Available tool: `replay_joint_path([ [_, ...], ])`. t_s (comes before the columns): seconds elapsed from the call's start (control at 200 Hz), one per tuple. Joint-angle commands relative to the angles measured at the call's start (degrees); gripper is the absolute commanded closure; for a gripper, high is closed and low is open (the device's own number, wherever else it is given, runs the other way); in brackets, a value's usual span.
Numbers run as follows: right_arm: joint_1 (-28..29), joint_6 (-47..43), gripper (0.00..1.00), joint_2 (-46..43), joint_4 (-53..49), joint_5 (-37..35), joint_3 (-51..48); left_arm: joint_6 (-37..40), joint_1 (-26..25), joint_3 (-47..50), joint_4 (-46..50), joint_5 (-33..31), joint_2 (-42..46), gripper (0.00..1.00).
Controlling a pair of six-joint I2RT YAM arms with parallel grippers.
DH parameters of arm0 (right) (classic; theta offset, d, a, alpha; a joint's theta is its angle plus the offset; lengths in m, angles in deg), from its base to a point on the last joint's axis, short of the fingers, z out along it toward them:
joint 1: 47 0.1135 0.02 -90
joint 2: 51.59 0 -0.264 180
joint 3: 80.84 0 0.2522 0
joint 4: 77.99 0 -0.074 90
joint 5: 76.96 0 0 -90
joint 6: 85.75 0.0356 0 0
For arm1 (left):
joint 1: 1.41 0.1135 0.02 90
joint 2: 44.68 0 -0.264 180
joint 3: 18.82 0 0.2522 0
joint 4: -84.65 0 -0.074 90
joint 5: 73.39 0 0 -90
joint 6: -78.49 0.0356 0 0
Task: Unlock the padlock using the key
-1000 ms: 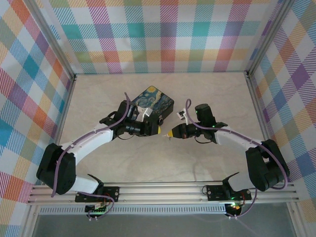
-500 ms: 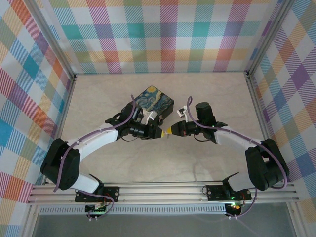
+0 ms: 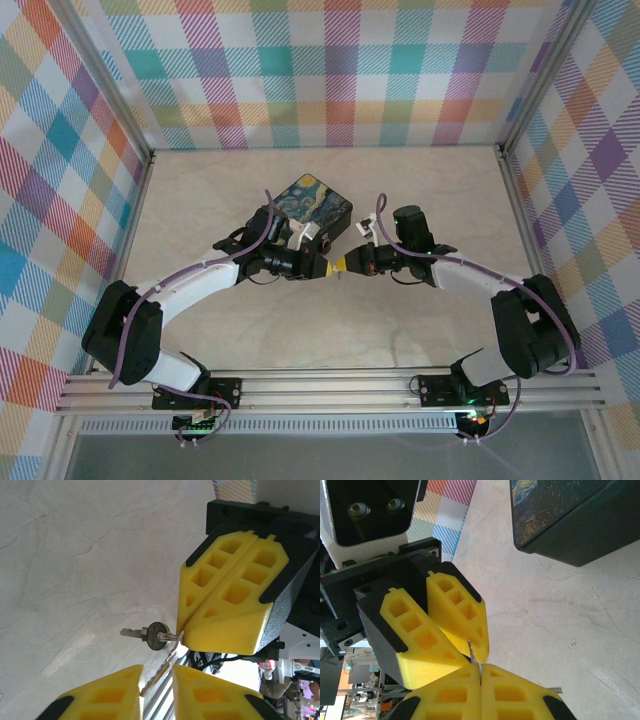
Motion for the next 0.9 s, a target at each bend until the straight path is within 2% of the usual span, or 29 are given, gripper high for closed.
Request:
replay_joint_path([
  [0.0,0.47,0.43,1.00,1.02,1.32,1.62,2.36,0.35,-0.52,-0.75,-1.69,1.71,0.80,0.85],
  [0.145,0.56,0.32,1.00,1.44,0.51,1.47,2.79,-0.30,-0.52,-0.71,-1.75,1.36,0.89,0.94],
  [0.18,0.58,0.01,1.00,1.46,-0.06,1.26,2.87,-0.88,-0.52,-0.88,-1.44,0.49,0.80,1.00],
  [0.23,0.57,-0.98,1.00,1.41,-1.87,0.65,3.19,-1.75,-0.52,-1.22,-0.89,-0.42,0.52,1.00],
  [0.33,0.57,-4.80,0.88,0.58,-7.56,-1.45,4.03,-4.22,-0.52,-1.50,-1.02,0.18,-0.71,1.00],
  [0.4,0.35,-7.40,0.72,-1.11,-10.58,-3.51,3.77,-5.59,-0.52,-1.86,-0.65,0.39,-1.65,1.00],
  [0.59,0.20,-11.93,0.52,-6.41,-12.24,-9.43,1.74,-12.03,-0.43,-3.63,0.65,-1.57,-2.87,1.00],
  [0.73,0.22,-16.62,0.49,-9.55,-14.23,-14.47,1.45,-21.12,-0.04,-4.44,1.50,-3.44,-4.35,1.00],
  [0.83,0.26,-16.65,0.49,-11.22,-10.16,-18.72,-0.62,-27.47,0.36,-4.51,1.42,-3.98,-5.33,1.00],
  [0.895,0.31,-15.85,0.51,-11.02,-7.37,-18.97,-1.26,-31.63,0.36,-4.36,0.00,-4.60,-4.89,1.00],
])
